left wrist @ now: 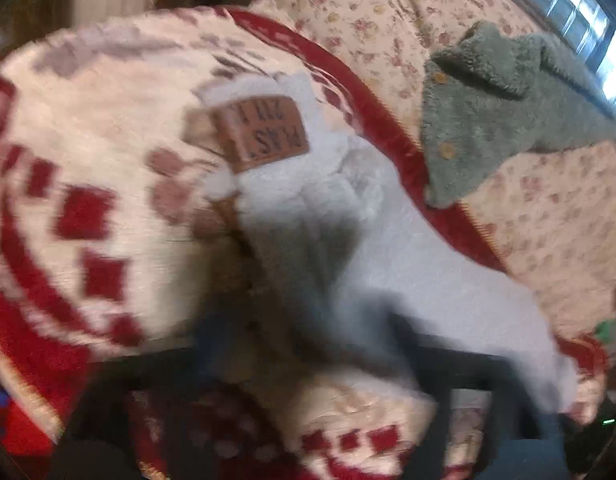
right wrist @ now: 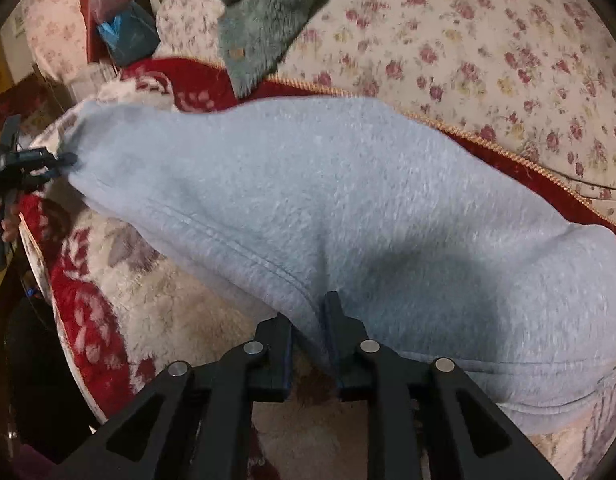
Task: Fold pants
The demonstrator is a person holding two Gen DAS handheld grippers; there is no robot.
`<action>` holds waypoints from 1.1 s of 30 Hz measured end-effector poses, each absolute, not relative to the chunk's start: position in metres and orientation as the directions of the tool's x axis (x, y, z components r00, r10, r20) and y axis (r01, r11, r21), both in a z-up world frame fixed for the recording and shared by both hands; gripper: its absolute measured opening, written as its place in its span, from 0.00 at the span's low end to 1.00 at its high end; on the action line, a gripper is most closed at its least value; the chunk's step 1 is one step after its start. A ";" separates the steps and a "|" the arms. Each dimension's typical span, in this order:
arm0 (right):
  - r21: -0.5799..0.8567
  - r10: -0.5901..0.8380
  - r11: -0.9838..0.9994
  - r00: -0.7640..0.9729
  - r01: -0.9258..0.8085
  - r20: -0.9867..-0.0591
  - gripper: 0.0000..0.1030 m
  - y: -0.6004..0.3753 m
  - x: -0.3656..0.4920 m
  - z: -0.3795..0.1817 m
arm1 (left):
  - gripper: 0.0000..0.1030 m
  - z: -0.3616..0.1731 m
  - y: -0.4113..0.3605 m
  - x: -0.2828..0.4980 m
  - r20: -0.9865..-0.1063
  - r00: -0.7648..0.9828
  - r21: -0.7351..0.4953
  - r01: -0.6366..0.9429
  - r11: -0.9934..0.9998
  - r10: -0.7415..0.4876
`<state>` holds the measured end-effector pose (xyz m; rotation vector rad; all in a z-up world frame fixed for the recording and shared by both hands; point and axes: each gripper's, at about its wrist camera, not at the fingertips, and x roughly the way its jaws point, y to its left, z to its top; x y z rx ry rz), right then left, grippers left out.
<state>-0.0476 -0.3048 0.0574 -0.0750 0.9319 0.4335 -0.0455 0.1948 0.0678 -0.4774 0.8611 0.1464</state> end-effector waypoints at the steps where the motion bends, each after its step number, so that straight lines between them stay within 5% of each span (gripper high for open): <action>1: 0.150 0.348 0.910 0.519 -0.386 -0.780 0.21 -0.309 -0.049 0.062 | 1.00 0.074 0.193 -0.052 -0.742 0.670 -0.325 -0.317 0.891 -0.032; 4: 0.244 0.409 0.902 0.525 -0.356 -0.746 0.31 -0.326 -0.053 0.075 | 1.00 0.093 0.186 -0.066 -0.708 0.705 -0.289 -0.319 0.902 0.022; 7: 0.353 0.469 0.883 0.551 -0.309 -0.690 0.64 -0.357 -0.064 0.091 | 1.00 0.112 0.161 -0.076 -0.676 0.736 -0.252 -0.264 0.931 0.026; 14: 0.495 0.429 0.866 0.626 -0.078 -0.651 0.71 -0.455 -0.085 0.103 | 1.00 0.134 0.059 -0.068 -0.642 0.738 -0.304 0.002 0.953 -0.206; 25: 0.707 0.490 0.686 0.610 0.171 -0.623 0.76 -0.534 -0.070 0.054 | 1.00 0.093 -0.166 -0.047 -0.698 0.514 -0.340 0.375 0.862 -0.499; 30: 0.790 0.532 0.578 0.640 0.204 -0.554 0.70 -0.548 -0.049 0.028 | 1.00 0.070 -0.239 -0.039 -0.727 0.430 -0.341 0.452 0.825 -0.536; 31: 0.798 0.533 0.567 0.648 0.204 -0.545 0.42 -0.549 -0.046 0.025 | 1.00 0.064 -0.252 -0.035 -0.740 0.419 -0.331 0.454 0.827 -0.527; 32: 0.812 0.549 0.547 0.646 0.203 -0.531 0.26 -0.550 -0.044 0.022 | 1.00 0.061 -0.259 -0.034 -0.751 0.405 -0.329 0.454 0.828 -0.521; 33: 0.841 0.572 0.505 0.655 0.194 -0.494 0.22 -0.552 -0.045 0.023 | 1.00 0.058 -0.263 -0.032 -0.759 0.392 -0.333 0.453 0.827 -0.520</action>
